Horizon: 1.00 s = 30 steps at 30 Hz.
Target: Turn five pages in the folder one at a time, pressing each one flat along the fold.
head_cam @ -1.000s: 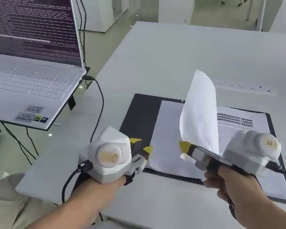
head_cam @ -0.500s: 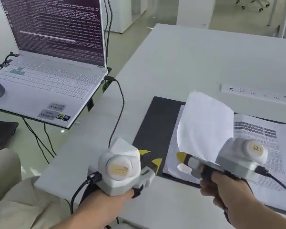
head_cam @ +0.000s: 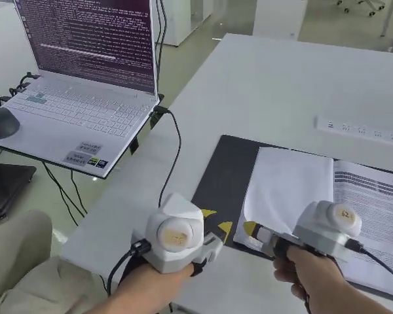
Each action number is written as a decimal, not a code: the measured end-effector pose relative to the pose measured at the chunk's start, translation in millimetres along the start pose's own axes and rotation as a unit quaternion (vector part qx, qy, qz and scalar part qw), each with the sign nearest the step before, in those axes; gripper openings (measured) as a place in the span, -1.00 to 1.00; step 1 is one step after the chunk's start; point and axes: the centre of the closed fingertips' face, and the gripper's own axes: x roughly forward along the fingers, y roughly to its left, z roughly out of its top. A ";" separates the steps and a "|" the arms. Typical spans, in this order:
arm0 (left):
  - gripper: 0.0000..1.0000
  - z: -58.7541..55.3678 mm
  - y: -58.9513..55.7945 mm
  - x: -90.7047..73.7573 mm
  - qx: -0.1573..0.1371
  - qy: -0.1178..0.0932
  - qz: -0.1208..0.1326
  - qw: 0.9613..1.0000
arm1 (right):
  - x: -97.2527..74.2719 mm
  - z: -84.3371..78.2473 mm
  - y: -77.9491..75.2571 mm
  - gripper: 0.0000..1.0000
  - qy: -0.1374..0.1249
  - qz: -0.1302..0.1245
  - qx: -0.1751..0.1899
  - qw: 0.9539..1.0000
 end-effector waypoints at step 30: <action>-0.71 -29.7 -38.1 86.4 0.051 0.052 -0.067 0.995 | -78.2 71.7 -75.7 -0.92 -0.104 -0.002 0.078 0.992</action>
